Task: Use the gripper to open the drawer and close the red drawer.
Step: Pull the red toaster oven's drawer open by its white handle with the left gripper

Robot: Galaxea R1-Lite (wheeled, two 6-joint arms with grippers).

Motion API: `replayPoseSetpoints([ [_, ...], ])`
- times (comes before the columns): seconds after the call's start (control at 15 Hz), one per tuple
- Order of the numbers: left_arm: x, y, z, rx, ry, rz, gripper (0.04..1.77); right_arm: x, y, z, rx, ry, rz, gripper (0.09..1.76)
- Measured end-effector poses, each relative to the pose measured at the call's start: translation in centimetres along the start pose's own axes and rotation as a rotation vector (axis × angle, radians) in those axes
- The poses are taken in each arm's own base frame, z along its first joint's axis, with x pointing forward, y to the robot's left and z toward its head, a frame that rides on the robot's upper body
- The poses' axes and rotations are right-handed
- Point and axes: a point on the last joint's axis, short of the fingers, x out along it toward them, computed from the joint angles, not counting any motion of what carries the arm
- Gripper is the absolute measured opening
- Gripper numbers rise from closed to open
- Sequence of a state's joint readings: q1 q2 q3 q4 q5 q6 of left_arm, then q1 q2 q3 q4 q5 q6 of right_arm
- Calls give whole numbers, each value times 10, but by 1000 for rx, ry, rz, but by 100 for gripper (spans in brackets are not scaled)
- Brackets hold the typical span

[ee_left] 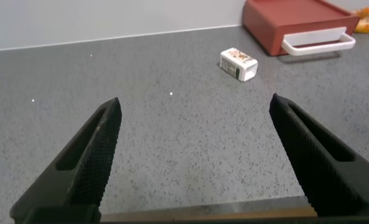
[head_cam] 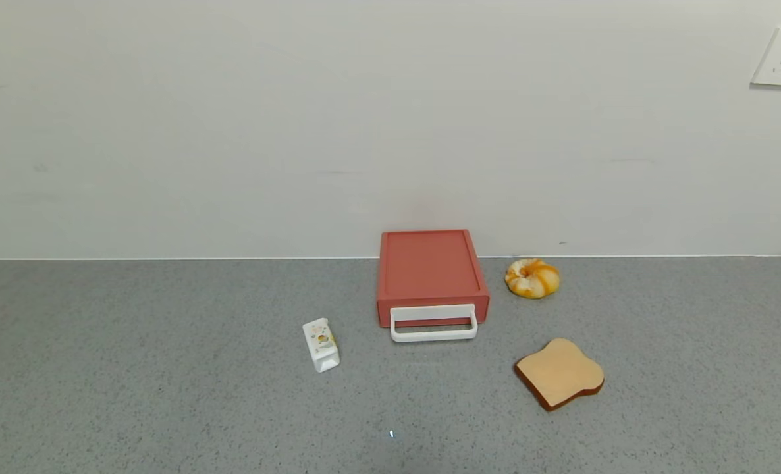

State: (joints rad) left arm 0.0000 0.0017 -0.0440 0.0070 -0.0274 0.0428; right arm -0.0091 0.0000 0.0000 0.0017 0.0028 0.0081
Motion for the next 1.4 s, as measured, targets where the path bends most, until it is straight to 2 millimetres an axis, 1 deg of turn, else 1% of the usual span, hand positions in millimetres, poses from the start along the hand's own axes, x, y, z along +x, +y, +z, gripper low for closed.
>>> replayPoseSetpoints([
  [0.33, -3, 1, 28, 0, 4, -2, 172, 0, 0, 0, -1, -2, 0, 171],
  [0.53, 6, 3, 51, -1, 49, -3, 172, 0, 0, 0, 0, 0, 0, 171],
  [0.67, 17, 4, 75, -1, 78, -7, 172, 0, 0, 0, 0, 0, 0, 171],
  [0.87, 44, 6, 119, -1, 111, -13, 172, 0, 0, 0, 0, -1, 0, 171],
  [1.0, 69, 8, 145, -2, 142, -19, 172, 0, 0, 0, -1, -1, 0, 171],
  [1.2, 116, 9, 175, -4, 202, -30, 172, 0, 0, 0, 0, 0, 0, 171],
  [1.27, 135, 8, 183, -6, 227, -40, 172, 0, 0, 0, 0, 0, 0, 171],
  [1.4, 171, 3, 193, -22, 295, -68, 172, 0, 0, 0, 0, 0, 0, 171],
])
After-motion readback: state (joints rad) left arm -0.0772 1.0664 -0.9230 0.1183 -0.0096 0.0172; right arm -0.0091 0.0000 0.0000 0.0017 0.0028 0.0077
